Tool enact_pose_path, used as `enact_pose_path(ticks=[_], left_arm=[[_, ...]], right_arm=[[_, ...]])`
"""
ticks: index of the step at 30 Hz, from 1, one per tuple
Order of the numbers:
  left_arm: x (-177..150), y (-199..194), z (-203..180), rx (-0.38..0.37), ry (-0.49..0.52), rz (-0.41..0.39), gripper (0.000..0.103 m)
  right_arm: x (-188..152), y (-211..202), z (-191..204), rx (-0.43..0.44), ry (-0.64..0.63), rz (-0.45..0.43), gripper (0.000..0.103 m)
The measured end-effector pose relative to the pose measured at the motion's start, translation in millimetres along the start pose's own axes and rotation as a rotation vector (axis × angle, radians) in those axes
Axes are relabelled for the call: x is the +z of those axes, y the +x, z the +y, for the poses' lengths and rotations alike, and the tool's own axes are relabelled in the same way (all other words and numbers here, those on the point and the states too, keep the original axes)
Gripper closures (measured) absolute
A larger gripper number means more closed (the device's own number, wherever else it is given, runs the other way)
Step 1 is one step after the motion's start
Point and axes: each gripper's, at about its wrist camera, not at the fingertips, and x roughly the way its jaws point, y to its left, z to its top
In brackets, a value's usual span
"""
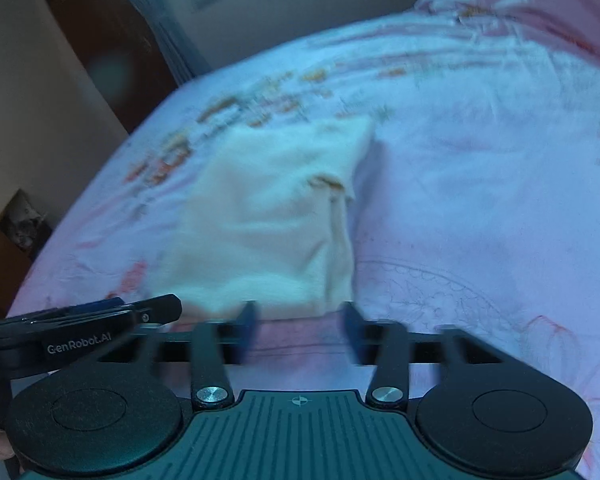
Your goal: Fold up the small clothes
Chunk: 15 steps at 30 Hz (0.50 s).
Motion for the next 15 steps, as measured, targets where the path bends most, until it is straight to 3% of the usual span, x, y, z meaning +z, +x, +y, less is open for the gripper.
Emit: enact_pose_path(ticks=[2,3,7,10,15], left_arm=[[-4.3,-25.9,-4.6,0.031,0.028,-0.065,0.008],[-6.1,-36.8,-7.8,0.048,0.045,-0.087,0.003],[-14.4,-72.4,-18.3,0.058,0.077,-0.119,0.002],[-22.7,-95.0,-26.5,0.082,0.096,-0.137,0.002],[-37.8,-135.3,-37.6,0.091,0.132,-0.176,0.001]], right_arm=[[-5.8,-29.0,8.1,0.024,-0.034,-0.070,0.012],[-9.5,-42.9,12.3,0.029,-0.053,-0.098,0.011],[-25.4,-83.2,21.8,0.043,-0.074,-0.141,0.010],[-40.1,-107.7,25.1,0.048,-0.065,-0.173,0.000],[-59.2,-141.4,34.9,0.055,-0.087,-0.196,0.000]])
